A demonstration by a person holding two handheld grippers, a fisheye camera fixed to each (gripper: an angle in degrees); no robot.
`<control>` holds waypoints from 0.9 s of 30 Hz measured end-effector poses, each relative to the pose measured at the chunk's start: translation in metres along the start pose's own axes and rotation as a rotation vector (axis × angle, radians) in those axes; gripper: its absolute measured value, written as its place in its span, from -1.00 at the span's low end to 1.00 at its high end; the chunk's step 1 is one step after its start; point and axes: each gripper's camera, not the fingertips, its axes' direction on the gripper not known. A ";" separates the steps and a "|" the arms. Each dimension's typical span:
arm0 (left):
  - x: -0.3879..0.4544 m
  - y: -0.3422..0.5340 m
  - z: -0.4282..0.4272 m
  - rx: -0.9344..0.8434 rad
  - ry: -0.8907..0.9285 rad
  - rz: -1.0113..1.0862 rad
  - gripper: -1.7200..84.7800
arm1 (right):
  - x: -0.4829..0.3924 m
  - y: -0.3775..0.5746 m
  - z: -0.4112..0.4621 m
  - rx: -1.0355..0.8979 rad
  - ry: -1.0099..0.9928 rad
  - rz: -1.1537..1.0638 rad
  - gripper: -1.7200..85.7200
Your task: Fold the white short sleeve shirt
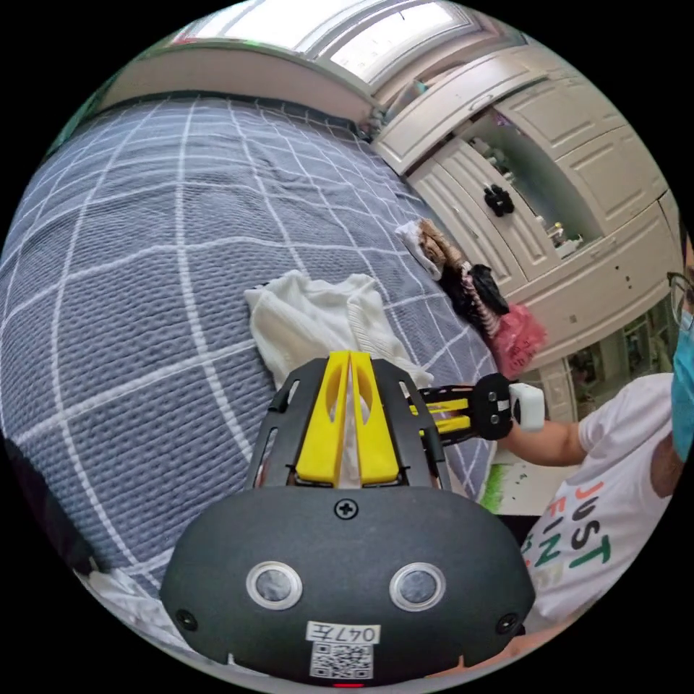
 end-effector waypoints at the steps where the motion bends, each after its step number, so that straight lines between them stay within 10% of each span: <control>1: 0.002 -0.004 0.003 -0.020 -0.009 -0.007 -0.98 | -0.003 -0.001 -0.013 0.011 0.030 0.013 -0.94; 9: 0.038 -0.033 0.057 -0.171 -0.498 0.124 -0.98 | -0.008 -0.004 -0.107 0.008 -0.071 0.319 -0.91; 13: 0.038 -0.046 0.075 -0.211 -0.450 0.165 -0.98 | -0.020 0.014 -0.072 -0.186 -0.229 0.309 -0.79; 19: 0.068 -0.031 0.040 -0.121 -0.518 0.151 -0.98 | -0.001 0.059 -0.167 0.218 -0.203 0.403 -0.93; 27: 0.085 0.012 0.046 -0.079 -0.355 0.015 -0.98 | -0.002 0.088 -0.168 0.153 -0.193 0.381 -0.93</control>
